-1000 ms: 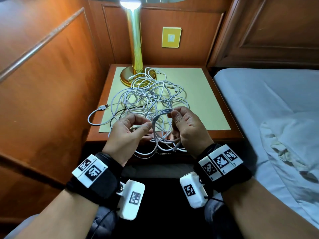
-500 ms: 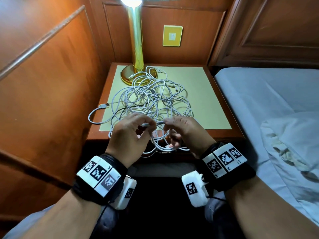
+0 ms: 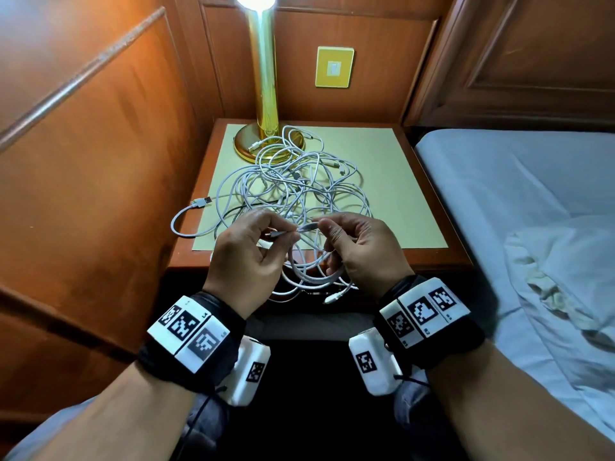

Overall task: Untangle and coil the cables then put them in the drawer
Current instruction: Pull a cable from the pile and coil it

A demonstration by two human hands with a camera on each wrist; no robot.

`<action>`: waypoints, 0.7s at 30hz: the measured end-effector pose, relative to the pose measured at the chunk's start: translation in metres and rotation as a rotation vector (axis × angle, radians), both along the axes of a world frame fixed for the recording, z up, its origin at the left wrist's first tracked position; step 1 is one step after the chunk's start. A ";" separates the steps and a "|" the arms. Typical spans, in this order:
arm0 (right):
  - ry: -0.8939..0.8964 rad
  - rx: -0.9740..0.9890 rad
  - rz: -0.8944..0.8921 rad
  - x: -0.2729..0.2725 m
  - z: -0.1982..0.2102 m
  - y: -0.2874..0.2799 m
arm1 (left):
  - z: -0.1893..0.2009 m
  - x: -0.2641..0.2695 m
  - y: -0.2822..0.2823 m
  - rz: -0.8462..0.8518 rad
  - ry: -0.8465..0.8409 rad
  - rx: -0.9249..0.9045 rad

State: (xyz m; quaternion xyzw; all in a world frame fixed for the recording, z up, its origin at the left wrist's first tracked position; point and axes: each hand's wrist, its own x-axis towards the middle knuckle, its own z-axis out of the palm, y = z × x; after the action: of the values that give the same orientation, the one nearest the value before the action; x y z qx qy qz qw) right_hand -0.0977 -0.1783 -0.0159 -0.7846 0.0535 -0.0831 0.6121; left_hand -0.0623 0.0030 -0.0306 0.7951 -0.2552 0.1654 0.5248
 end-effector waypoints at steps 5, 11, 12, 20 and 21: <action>-0.138 -0.087 0.017 -0.004 0.004 -0.001 | -0.001 0.000 0.003 0.028 0.011 0.031; -0.142 -0.095 0.047 -0.006 0.003 0.002 | -0.001 0.000 0.003 -0.002 -0.042 0.047; -0.138 -0.084 0.038 -0.006 0.003 0.003 | 0.000 -0.001 0.002 -0.020 -0.052 0.055; -0.119 0.043 -0.073 0.005 0.006 -0.021 | 0.003 0.006 0.008 -0.020 0.218 -0.166; -0.124 0.022 -0.050 0.006 0.003 -0.021 | 0.003 0.005 0.007 -0.031 0.245 -0.175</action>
State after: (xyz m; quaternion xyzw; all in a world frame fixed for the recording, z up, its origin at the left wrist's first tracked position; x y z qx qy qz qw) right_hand -0.0915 -0.1994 -0.0124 -0.7694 0.0361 -0.1464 0.6207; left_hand -0.0573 0.0104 -0.0272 0.7565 -0.1861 0.0808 0.6218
